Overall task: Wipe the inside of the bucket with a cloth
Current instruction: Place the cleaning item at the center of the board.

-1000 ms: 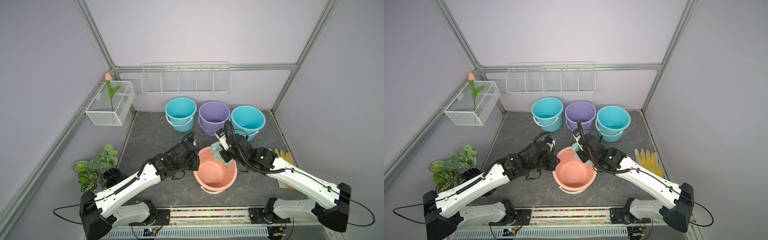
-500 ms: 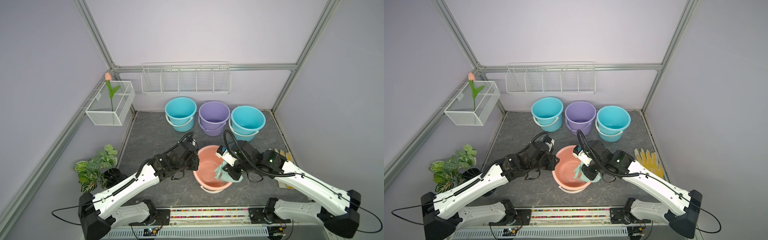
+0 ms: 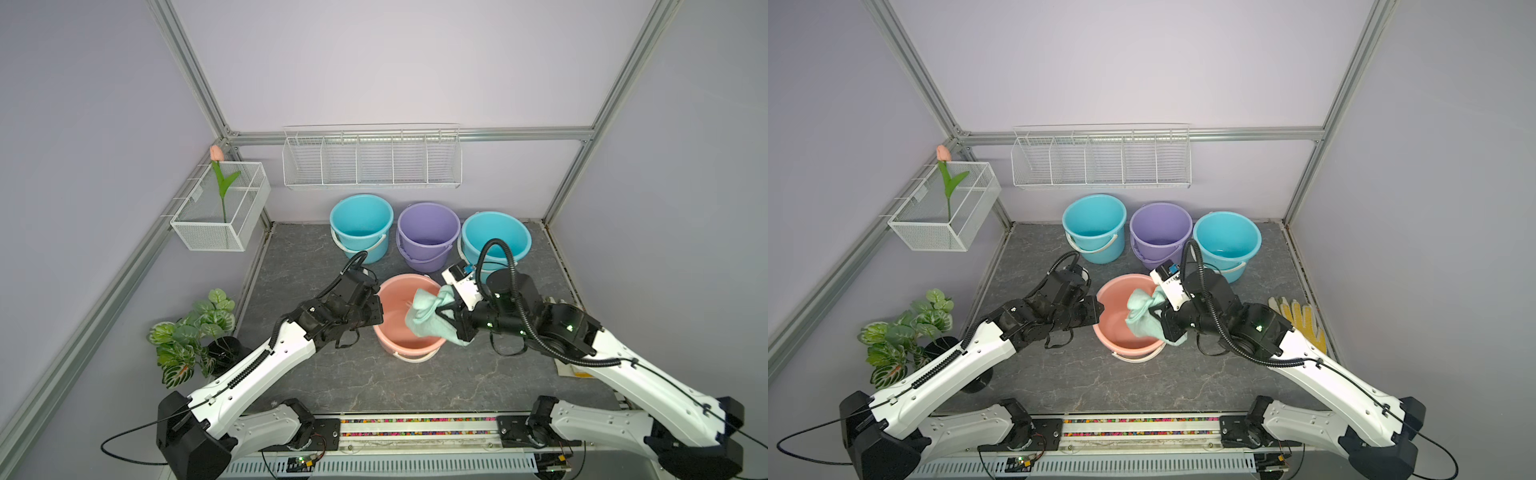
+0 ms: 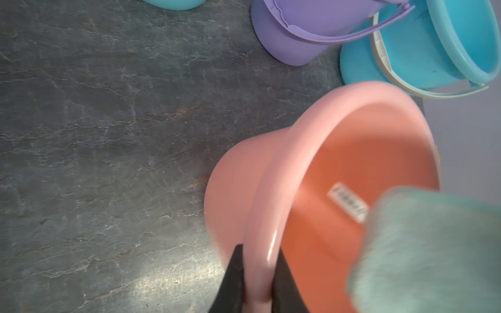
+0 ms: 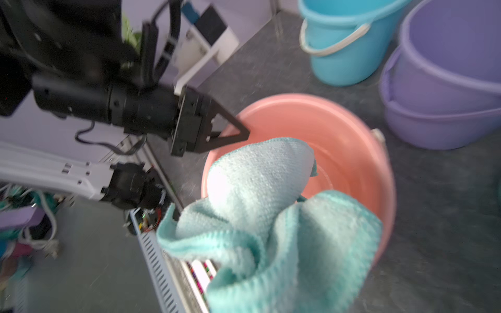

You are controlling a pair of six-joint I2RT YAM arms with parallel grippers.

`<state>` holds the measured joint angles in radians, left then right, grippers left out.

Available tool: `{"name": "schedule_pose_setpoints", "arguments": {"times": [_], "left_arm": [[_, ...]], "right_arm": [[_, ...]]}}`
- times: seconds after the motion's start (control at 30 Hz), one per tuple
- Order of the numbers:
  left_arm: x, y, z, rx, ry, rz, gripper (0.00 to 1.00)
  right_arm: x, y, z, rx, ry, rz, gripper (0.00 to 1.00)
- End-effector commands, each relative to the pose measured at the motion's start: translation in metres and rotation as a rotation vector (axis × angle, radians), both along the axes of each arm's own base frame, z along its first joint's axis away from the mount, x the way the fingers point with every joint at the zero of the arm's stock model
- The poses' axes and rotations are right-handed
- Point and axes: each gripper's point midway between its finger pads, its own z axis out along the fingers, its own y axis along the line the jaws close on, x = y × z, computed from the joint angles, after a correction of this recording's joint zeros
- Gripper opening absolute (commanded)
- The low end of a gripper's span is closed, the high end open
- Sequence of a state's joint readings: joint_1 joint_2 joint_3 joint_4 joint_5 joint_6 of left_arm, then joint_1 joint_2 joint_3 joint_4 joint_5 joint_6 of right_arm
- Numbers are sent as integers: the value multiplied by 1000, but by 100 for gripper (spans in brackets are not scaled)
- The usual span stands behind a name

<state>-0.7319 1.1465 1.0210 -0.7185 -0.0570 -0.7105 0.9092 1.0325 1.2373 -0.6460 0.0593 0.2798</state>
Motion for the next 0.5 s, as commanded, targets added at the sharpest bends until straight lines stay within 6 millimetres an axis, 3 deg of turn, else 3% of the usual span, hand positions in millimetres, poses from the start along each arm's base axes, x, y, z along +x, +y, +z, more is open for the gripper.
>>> {"name": "schedule_pose_setpoints", "arguments": {"times": [0.0,0.1,0.2,0.43,0.47], "left_arm": [[9,11,-5,-21,27,70,0],[20,22,-8,-26,32,120,0],[31,30,-10,-42,33,156,0],[48,34,-17,-72,67,181,0],[49,33,-17,-73,70,176,0]], "right_arm": [[31,-60,5,-149,-103,-287,8],[45,-92,-5,-221,-96,-405,10],[54,-106,-32,-247,-27,-449,12],[63,-92,-127,-181,175,-410,20],[66,-88,-132,-152,182,-404,21]]}}
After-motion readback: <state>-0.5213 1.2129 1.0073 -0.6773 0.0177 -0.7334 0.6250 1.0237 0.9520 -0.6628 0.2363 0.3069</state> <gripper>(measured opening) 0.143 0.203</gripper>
